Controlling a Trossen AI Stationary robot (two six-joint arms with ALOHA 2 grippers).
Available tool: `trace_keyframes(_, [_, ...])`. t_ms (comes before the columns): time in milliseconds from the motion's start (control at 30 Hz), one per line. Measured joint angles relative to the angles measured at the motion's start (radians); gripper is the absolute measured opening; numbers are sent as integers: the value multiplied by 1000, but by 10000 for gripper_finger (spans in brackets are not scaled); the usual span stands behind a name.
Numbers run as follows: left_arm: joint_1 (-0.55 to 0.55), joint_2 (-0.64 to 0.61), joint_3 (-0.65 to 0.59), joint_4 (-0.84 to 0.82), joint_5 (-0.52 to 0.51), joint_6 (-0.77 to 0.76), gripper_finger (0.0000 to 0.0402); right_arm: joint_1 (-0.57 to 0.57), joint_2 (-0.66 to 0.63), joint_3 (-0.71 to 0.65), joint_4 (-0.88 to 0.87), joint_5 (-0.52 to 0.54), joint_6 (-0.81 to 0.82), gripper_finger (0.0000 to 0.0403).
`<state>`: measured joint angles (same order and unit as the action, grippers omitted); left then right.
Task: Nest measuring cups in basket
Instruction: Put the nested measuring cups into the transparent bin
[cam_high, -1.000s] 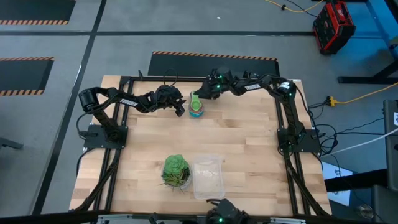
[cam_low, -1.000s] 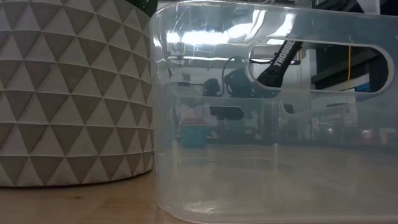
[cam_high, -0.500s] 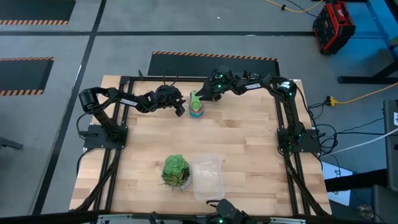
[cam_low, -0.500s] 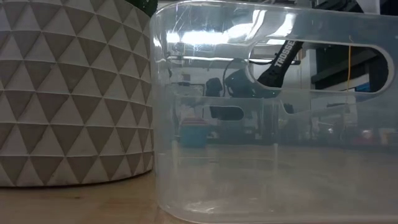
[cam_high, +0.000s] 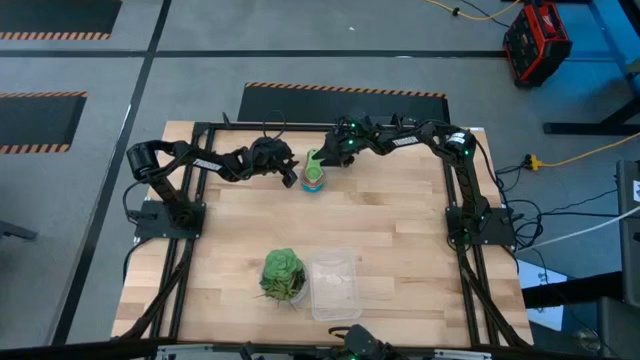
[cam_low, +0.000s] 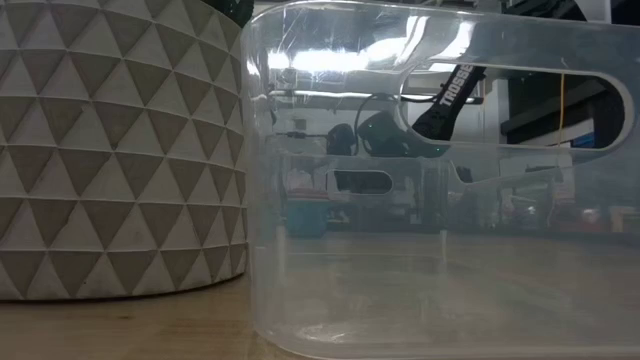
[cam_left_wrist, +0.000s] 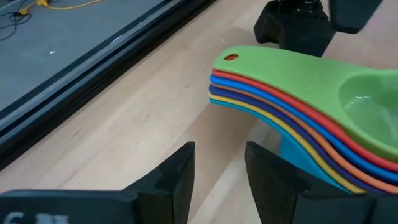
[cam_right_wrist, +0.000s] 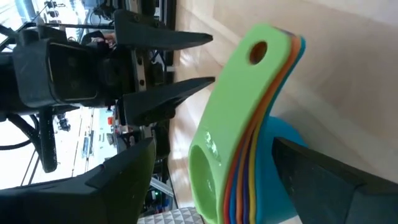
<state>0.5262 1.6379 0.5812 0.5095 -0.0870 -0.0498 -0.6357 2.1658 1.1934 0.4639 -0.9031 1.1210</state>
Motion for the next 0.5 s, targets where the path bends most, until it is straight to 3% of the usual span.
trace_keyframes(500, [11,0,0,1,0,-28,135,0,0,0,1,-8,0,327])
